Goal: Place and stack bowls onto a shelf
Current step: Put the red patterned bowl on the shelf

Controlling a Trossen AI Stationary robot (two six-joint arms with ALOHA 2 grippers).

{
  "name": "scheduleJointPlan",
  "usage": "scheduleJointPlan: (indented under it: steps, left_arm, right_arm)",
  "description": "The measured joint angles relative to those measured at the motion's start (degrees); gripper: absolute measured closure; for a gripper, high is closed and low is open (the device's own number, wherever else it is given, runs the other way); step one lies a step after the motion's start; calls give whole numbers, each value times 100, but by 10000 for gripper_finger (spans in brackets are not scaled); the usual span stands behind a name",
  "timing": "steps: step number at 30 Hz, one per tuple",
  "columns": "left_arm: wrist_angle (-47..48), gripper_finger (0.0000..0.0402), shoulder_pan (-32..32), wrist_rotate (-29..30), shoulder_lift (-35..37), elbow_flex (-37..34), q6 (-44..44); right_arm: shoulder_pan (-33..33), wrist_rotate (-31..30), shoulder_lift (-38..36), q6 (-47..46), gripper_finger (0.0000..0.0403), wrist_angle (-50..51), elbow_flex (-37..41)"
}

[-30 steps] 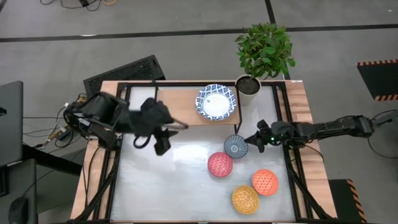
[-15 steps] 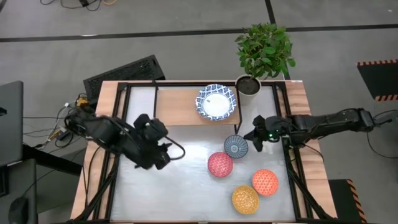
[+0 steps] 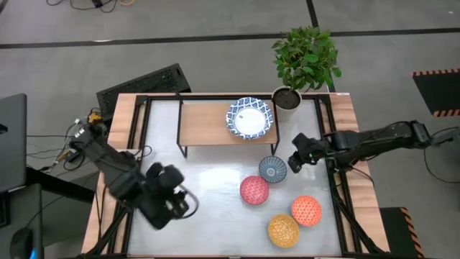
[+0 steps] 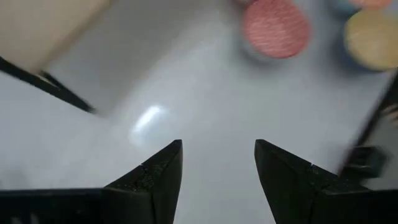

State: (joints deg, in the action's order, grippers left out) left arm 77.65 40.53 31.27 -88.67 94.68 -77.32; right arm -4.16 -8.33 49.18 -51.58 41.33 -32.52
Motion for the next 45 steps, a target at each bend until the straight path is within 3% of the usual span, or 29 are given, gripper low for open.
scheduleJointPlan:
  steps: [5,8,12,17,30,38,45]
  left_arm:
    - [-986,216,497,802,474,-1106,-1341]
    - [-1606,216,445,849,500,-1739,-1713]
    - [-3272,216,123,783,422,-2512,-1439]
    - [-4914,216,-468,738,149,-3031,-912]
    - [-7215,216,-1867,-224,-1190,-2892,-973]
    - [-7076,216,-2319,-949,-2264,-1768,-581]
    - [-5564,216,-2362,-1145,-2753,-815,-562]
  right_arm:
    - [13,-134,334,-231,385,513,-201]
    - [13,-53,498,-257,375,551,-202]
    - [13,89,668,-424,345,968,-203]
    - [-40,95,707,-690,341,1546,-202]
    - [-20,-104,707,-206,341,1607,-202]
    - [-20,-141,707,44,341,1515,-202]
    - [-25,-224,707,112,340,1421,-202]
